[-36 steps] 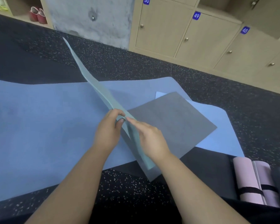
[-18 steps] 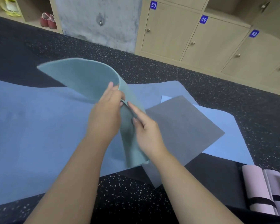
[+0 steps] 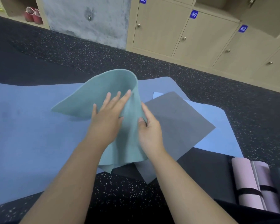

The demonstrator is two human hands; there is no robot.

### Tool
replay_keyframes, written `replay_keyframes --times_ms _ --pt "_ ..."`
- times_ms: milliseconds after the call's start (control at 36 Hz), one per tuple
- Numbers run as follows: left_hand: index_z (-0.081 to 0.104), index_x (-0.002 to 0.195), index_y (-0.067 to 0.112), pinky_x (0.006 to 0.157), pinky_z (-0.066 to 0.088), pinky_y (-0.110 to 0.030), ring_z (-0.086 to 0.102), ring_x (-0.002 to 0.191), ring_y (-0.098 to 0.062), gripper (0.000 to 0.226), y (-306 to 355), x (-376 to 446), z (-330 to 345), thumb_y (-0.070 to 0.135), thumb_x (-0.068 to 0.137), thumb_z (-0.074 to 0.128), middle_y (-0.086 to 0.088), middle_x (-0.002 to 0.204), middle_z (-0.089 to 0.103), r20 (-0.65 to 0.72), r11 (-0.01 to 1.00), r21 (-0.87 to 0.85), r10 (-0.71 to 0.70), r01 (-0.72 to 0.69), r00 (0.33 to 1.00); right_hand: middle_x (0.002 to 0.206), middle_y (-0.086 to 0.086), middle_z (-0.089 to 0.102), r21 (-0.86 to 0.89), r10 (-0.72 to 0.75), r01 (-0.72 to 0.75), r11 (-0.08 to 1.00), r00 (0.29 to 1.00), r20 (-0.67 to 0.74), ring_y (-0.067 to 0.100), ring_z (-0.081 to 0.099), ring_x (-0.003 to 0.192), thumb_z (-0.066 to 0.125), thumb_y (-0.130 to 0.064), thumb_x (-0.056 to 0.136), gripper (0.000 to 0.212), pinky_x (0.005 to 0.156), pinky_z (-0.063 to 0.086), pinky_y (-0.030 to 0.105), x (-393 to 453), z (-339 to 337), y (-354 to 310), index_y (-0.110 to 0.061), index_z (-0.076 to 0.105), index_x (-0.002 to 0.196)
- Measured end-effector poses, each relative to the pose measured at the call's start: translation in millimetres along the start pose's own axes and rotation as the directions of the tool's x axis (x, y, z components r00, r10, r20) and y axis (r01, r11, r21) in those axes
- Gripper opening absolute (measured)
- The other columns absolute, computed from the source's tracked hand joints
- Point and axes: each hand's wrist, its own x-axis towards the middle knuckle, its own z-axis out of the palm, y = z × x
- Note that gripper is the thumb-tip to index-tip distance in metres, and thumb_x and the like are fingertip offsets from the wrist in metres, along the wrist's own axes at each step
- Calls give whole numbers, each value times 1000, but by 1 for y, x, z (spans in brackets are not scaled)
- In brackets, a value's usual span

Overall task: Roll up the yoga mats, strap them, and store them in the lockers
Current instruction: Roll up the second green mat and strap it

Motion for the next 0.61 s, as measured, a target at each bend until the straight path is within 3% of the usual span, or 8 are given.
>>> replay_keyframes --times_ms 83,139,222,333,472,528,611 --pt "4 149 48 117 4 -55 -10 149 -15 71 -8 1 6 25 99 49 9 162 -2 1 997 52 -52 52 999 125 -19 62 -12 62 -63 998 994 -94 -1 58 110 38 1 98 58 98 45 19 4 -11 6 -36 47 142" --pt "17 150 43 117 1 -54 -15 148 -16 65 -13 3 7 37 97 53 7 162 -8 21 993 57 -107 105 994 116 -21 64 -35 99 -105 994 984 -150 0 60 99 37 1 97 60 90 45 13 7 -20 11 -37 46 142" --pt "20 149 45 117 -3 -50 -21 146 -15 78 -14 4 12 57 84 61 8 162 -10 129 986 -31 -160 165 979 119 -13 66 -68 158 -174 982 967 -200 9 61 95 35 2 95 64 79 43 9 10 -33 22 -37 43 145" --pt "10 149 47 119 -3 -50 -20 146 -13 103 -9 -5 39 60 69 73 11 161 -8 347 981 -121 -101 151 932 124 -7 65 -55 222 -243 969 942 -254 11 59 93 33 3 93 66 78 43 9 11 -48 38 -37 42 146" --pt "-26 135 55 118 6 -56 -17 147 -17 119 -15 -25 91 47 75 77 12 159 -18 432 995 20 -96 97 897 87 -8 64 -59 280 -309 949 914 -292 8 50 65 33 2 96 65 58 38 3 9 -66 54 -36 37 148" --pt "-33 127 55 117 9 -57 -16 148 -19 120 -18 -30 103 45 77 76 11 159 -22 452 993 66 -117 98 884 103 2 68 -66 288 -320 945 910 -298 18 57 76 33 3 95 66 57 37 2 7 -71 59 -36 36 149" --pt "-38 122 56 117 8 -57 -21 146 -21 124 -22 -35 117 44 77 77 9 155 -32 524 991 99 -125 86 843 124 -4 61 -58 303 -336 940 900 -314 25 58 104 33 5 95 66 59 36 -3 4 -80 66 -32 36 150"
